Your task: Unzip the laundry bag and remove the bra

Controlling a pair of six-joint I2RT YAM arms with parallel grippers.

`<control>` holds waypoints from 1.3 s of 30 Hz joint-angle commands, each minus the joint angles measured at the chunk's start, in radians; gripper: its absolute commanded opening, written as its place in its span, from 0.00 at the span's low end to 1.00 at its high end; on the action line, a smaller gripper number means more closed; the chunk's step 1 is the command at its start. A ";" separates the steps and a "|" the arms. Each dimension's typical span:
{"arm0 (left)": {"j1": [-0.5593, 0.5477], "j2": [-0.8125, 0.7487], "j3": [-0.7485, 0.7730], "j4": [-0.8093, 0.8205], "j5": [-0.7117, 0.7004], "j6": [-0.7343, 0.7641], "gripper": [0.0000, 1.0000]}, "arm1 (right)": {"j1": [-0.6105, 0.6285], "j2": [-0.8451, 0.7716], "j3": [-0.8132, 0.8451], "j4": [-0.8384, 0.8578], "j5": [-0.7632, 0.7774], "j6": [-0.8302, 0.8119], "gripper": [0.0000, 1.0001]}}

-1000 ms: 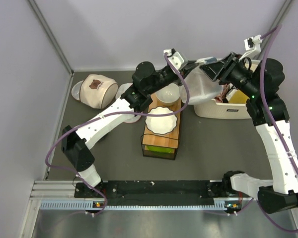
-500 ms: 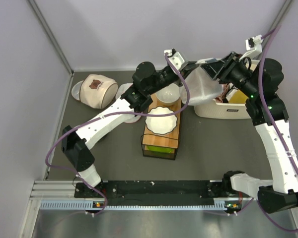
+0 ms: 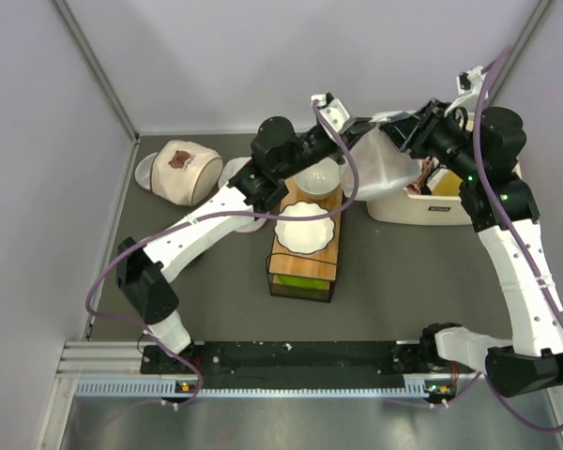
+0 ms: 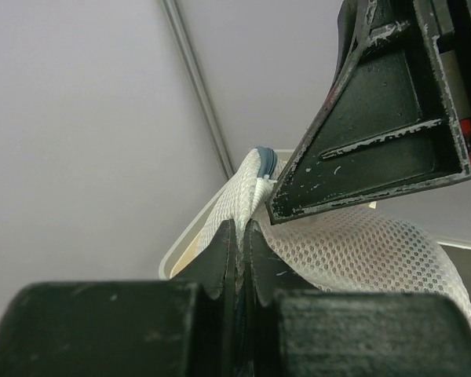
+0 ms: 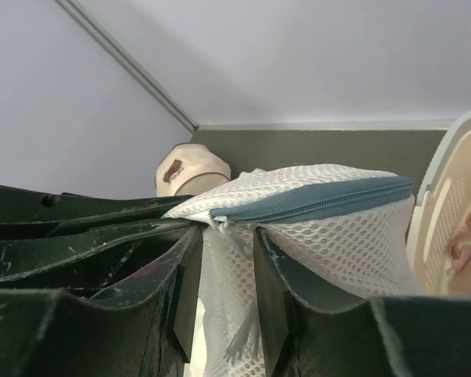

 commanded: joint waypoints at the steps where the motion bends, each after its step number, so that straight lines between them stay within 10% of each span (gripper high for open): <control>1: -0.008 -0.051 0.021 0.061 0.028 0.002 0.00 | 0.007 0.007 0.043 -0.032 0.050 -0.065 0.34; 10: -0.012 -0.056 0.016 0.051 0.033 0.007 0.00 | 0.006 -0.012 0.052 -0.035 0.081 -0.079 0.00; 39: 0.029 -0.217 -0.057 0.031 0.206 -0.015 0.00 | -0.194 -0.194 -0.074 -0.133 0.015 -0.197 0.00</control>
